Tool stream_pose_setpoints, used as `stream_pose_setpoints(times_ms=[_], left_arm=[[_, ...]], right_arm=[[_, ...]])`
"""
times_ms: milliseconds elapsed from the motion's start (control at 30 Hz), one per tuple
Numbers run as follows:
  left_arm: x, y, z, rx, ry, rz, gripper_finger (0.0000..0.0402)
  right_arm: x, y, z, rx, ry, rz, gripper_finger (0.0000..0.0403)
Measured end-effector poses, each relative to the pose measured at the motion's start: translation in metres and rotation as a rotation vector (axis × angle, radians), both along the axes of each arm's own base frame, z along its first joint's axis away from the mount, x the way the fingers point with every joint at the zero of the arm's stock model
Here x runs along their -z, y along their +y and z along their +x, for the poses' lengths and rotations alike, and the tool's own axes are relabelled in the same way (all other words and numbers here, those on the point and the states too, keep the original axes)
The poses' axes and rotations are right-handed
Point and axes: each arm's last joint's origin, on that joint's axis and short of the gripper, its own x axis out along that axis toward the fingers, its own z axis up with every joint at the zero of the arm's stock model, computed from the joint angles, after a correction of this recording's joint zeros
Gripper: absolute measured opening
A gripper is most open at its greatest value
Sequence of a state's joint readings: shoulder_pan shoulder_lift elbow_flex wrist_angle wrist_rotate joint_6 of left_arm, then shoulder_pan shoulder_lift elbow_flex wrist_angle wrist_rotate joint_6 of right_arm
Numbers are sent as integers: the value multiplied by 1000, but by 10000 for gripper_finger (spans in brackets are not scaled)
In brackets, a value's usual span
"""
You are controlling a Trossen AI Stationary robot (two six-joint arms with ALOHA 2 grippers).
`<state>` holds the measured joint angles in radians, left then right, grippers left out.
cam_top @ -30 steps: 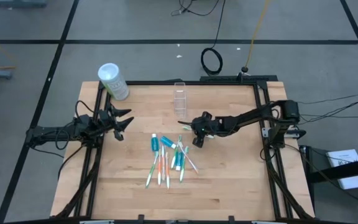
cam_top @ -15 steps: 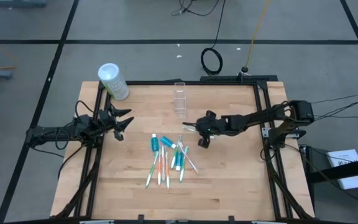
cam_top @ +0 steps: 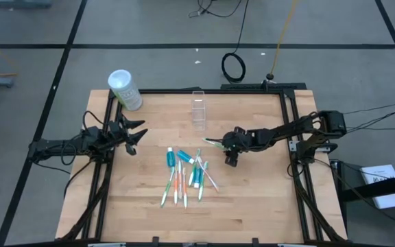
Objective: Pick & Place toothbrushing station
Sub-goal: Put the green toothbrush into the transparent organizer
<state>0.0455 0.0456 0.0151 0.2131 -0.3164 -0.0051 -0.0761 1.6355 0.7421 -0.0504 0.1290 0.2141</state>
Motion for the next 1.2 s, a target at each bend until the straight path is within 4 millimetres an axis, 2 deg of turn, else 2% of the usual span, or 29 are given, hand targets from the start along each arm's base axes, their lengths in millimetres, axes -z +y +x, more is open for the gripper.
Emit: stream_pose_setpoints(times_ms=[100,300,367,667,867,1200], left_arm=[[0,0,0,0,-1,0,200],[0,0,0,1,-1,0,200],[0,0,0,0,-1,0,200],[0,0,0,0,2,0,200],[0,0,0,0,0,0,200],[0,0,0,1,1,0,200]], right_arm=[[9,-2,-3,27,32,10,154],[28,-2,-5,32,119,21,43],[32,-2,-6,27,136,17,18],[33,-2,-2,-14,104,28,12],[11,-1,8,-56,-82,14,12],[-30,0,11,-104,-298,0,10]])
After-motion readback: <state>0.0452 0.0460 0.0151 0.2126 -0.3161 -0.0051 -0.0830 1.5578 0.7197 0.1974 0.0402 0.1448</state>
